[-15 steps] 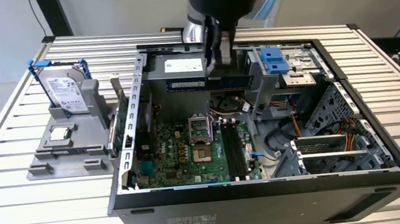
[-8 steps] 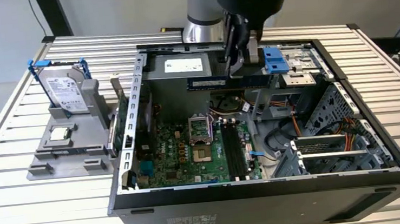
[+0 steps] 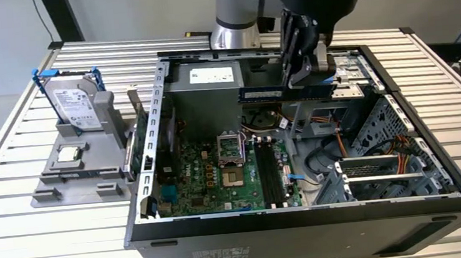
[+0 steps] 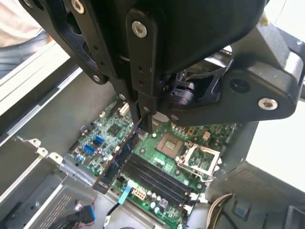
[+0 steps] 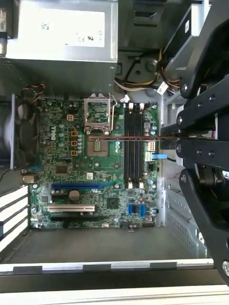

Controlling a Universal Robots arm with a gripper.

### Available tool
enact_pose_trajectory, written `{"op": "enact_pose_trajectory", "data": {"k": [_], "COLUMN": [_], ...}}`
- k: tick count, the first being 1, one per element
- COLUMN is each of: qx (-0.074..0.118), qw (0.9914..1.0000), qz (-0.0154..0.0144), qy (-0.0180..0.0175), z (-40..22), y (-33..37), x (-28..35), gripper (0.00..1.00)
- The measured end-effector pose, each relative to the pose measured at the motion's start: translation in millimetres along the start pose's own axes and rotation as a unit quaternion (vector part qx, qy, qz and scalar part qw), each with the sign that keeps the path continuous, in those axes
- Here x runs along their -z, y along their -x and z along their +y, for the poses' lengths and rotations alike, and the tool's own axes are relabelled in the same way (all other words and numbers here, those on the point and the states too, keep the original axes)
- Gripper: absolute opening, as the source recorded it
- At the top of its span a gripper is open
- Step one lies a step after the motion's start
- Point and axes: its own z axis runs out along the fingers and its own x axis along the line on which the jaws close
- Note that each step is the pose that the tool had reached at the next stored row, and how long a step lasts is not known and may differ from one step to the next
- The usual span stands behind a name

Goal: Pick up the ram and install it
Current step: 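Pick up the ram and move it above insertion slot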

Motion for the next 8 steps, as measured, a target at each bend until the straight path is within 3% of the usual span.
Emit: {"op": "enact_pose_trajectory", "data": {"k": [4,8], "qx": [-0.014,-0.015], "qw": [0.9999,0.99989], "qz": [-0.0004,-0.0002], "qy": [-0.0001,-0.0002], "z": [-2.2,-2.8], "y": [0.0,0.0], "x": [-0.1,-0.2], "gripper": [0.0,0.0]}}
